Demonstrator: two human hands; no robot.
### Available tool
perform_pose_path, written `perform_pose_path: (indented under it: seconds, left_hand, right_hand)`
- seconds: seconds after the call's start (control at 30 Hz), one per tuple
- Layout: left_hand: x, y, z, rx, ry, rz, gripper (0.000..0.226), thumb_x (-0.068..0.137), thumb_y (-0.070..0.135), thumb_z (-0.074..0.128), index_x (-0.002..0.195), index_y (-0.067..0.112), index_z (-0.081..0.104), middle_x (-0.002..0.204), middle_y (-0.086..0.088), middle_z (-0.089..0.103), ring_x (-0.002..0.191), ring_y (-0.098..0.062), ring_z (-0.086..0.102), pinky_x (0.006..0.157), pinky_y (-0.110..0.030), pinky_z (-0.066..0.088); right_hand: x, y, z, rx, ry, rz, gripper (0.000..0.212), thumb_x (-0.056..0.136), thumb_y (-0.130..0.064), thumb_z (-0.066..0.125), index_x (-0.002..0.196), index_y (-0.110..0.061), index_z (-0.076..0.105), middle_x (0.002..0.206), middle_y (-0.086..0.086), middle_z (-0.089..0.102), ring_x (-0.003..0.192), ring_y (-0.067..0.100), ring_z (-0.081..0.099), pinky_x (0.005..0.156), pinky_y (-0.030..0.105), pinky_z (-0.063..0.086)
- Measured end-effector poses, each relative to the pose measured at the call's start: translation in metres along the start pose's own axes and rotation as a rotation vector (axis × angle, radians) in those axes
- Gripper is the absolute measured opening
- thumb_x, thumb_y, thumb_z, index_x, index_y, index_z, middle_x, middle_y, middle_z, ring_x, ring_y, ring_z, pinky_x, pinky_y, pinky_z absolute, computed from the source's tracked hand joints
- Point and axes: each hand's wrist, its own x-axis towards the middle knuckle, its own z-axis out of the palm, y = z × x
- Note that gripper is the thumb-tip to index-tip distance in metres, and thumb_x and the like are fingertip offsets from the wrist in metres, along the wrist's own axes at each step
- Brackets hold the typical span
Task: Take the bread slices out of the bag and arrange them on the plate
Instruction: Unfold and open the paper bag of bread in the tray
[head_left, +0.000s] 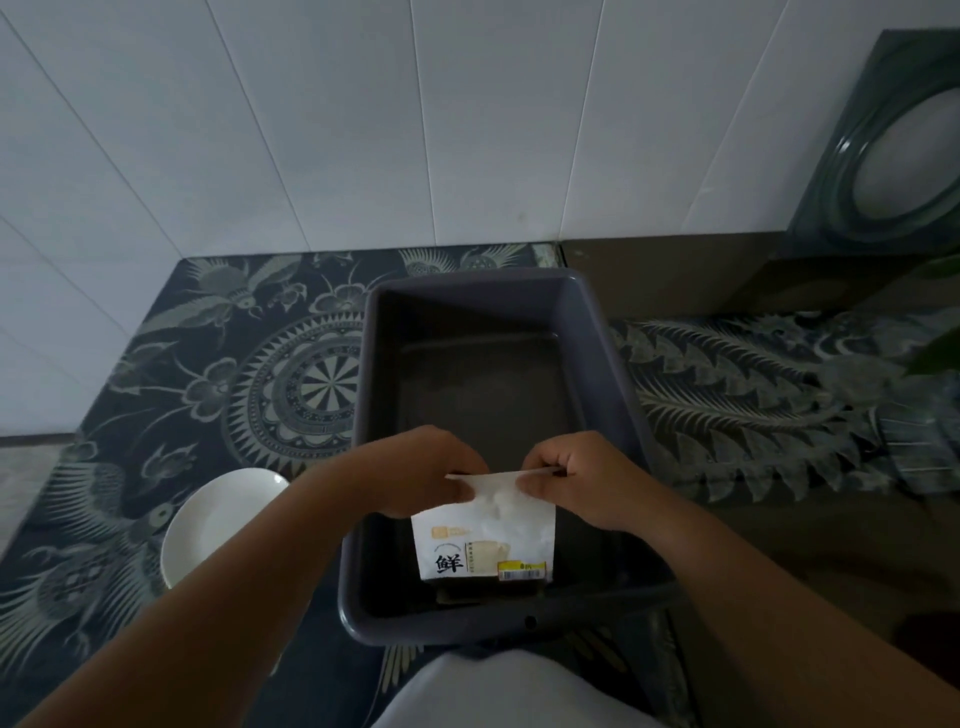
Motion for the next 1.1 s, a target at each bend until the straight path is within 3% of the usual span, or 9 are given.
perform_pose_path:
  seconds: [0.13,0.27,0.4,0.47,0.53,0.63,0.87,1.0,1.1]
  left_hand:
    - [0.006,0.008,-0.01,0.073,-0.007,0.043,0.018,0.094,0.018,0.056,0.103,0.017,0.072,0.098,-0.001,0.072,0.089,-0.013,0.063,0.078,-0.027,0.047]
    - [0.018,0.014,-0.006,0.503,0.312,0.085,0.021,0.094,0.027,0.055,0.111,0.03,0.067,0.113,0.008,0.065,0.115,-0.019,0.052,0.096,-0.042,0.038]
    - [0.018,0.014,0.013,0.322,0.767,0.035,0.043,0.077,0.021,0.077,0.117,0.028,0.063,0.132,-0.005,0.052,0.122,-0.028,0.047,0.095,-0.047,0.038]
    - [0.018,0.019,0.03,0.027,0.951,-0.116,0.052,0.075,0.02,0.078,0.121,0.024,0.054,0.127,-0.003,0.047,0.104,-0.019,0.054,0.087,-0.03,0.046]
    - [0.019,0.023,0.041,-0.36,0.861,-0.288,0.033,0.083,0.028,0.072,0.108,0.026,0.051,0.113,0.005,0.054,0.084,-0.006,0.058,0.072,-0.018,0.046]
    - [0.022,0.018,0.05,-0.746,0.586,-0.425,0.015,0.091,0.038,0.063,0.094,0.025,0.058,0.092,0.004,0.069,0.077,-0.008,0.068,0.069,-0.028,0.056]
    - [0.018,0.012,0.048,-0.82,0.571,-0.43,0.018,0.09,0.043,0.063,0.09,0.026,0.065,0.082,0.005,0.073,0.064,0.002,0.069,0.055,-0.019,0.052]
    - [0.016,0.008,0.045,-0.634,0.736,-0.519,0.01,0.09,0.024,0.063,0.083,0.032,0.062,0.075,0.006,0.07,0.061,0.002,0.067,0.051,-0.018,0.054]
    - [0.005,0.003,0.041,-0.602,0.827,-0.488,0.03,0.086,0.015,0.064,0.095,0.039,0.048,0.069,0.002,0.067,0.059,-0.001,0.065,0.045,-0.02,0.054]
  right_hand:
    - [0.001,-0.013,-0.001,-0.17,-0.084,-0.028,0.009,0.088,-0.035,0.063,0.086,-0.041,0.068,0.081,-0.019,0.066,0.077,-0.005,0.062,0.065,0.02,0.05]
    - [0.004,-0.023,-0.003,-0.189,0.037,-0.003,0.031,0.089,-0.037,0.062,0.059,-0.045,0.058,0.059,-0.014,0.059,0.058,-0.004,0.058,0.05,0.014,0.034]
    - [0.006,-0.024,0.005,-0.043,0.169,0.117,0.014,0.086,-0.029,0.067,0.072,-0.031,0.069,0.073,-0.012,0.069,0.07,-0.001,0.063,0.061,0.023,0.047]
    - [0.006,-0.024,0.016,0.02,0.222,0.176,0.012,0.087,-0.027,0.067,0.09,-0.022,0.076,0.087,-0.009,0.074,0.081,0.004,0.067,0.072,0.027,0.054]
    - [0.003,-0.024,0.028,0.119,0.231,0.223,0.015,0.089,-0.029,0.065,0.089,-0.019,0.076,0.088,-0.006,0.075,0.081,0.006,0.069,0.075,0.031,0.057]
    - [0.002,-0.025,0.038,0.404,0.238,0.321,0.022,0.09,-0.034,0.064,0.081,-0.017,0.076,0.082,0.002,0.077,0.075,0.014,0.074,0.071,0.041,0.062]
    - [0.004,-0.022,0.035,0.574,0.143,0.326,0.017,0.092,-0.024,0.063,0.089,-0.017,0.078,0.09,0.002,0.078,0.086,0.018,0.074,0.082,0.042,0.058]
    - [0.005,-0.021,0.032,0.381,0.301,0.347,0.013,0.082,-0.021,0.064,0.075,-0.018,0.075,0.077,-0.005,0.075,0.073,0.009,0.072,0.062,0.03,0.06]
    - [0.003,-0.016,0.022,0.296,0.442,0.351,0.014,0.081,-0.021,0.064,0.07,-0.016,0.071,0.07,-0.001,0.07,0.064,0.008,0.068,0.054,0.026,0.057]
